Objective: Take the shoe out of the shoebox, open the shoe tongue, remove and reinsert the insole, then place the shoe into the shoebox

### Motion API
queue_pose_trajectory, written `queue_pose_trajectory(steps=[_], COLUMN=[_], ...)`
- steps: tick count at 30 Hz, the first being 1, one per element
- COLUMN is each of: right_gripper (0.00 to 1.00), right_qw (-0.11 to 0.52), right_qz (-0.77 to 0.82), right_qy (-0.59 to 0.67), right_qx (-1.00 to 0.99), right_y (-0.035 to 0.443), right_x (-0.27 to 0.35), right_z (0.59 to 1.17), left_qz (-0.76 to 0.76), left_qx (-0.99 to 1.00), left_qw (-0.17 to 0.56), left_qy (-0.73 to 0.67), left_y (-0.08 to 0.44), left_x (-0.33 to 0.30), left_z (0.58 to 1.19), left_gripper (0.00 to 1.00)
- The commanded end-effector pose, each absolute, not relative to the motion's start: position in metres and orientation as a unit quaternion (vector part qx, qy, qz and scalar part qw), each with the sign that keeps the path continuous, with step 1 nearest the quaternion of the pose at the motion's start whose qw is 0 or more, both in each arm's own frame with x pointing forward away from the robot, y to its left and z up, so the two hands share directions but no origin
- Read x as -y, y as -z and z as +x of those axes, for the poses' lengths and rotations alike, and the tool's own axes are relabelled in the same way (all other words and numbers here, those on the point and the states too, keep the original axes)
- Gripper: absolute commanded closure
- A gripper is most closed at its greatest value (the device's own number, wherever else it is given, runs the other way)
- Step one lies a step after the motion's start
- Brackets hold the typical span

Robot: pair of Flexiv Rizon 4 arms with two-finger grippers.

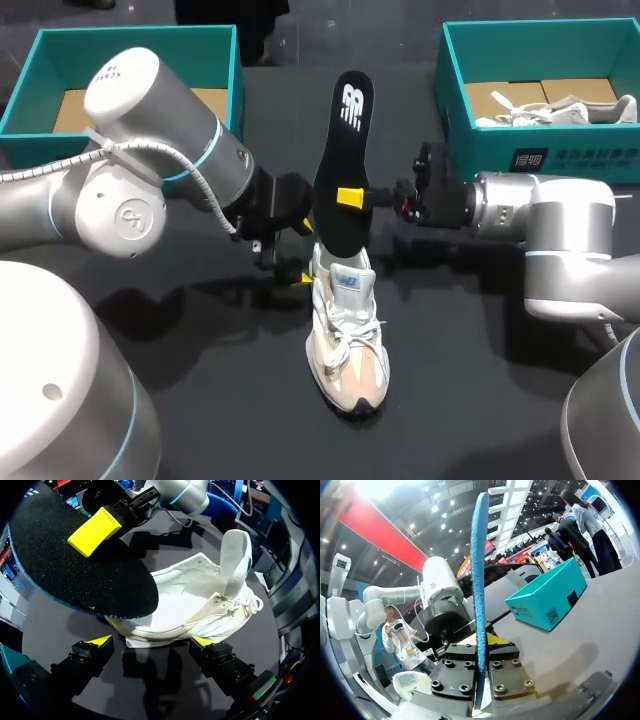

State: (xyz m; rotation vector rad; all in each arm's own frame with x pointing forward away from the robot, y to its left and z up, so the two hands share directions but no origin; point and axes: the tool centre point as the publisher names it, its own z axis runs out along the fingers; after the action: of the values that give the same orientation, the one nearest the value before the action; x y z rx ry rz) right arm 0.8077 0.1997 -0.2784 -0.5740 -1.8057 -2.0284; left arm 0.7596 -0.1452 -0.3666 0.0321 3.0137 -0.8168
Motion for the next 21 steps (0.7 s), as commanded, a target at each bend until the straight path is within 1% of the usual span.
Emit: queue_pose_trajectory(steps=[1,21], right_gripper=[1.0,1.0], right_qw=[0.183,0.186], right_qz=[-0.201,-0.2], right_qy=[0.718,0.712], right_qx=[0.641,0.647], right_y=[0.2801,0.2898], right_x=[-0.2023,-0.2028], right_z=[0.8069,0.8004], left_qz=[0.01,0.01], left_qx=[-0.966,-0.966], left_qw=[0.01,0.01], left_qy=[0.259,0.259], left_y=[0.3666,0.3666], left_x=[0.1461,0.1461], left_z=[0.7593,0.7593], left_gripper=[0.0,0.0])
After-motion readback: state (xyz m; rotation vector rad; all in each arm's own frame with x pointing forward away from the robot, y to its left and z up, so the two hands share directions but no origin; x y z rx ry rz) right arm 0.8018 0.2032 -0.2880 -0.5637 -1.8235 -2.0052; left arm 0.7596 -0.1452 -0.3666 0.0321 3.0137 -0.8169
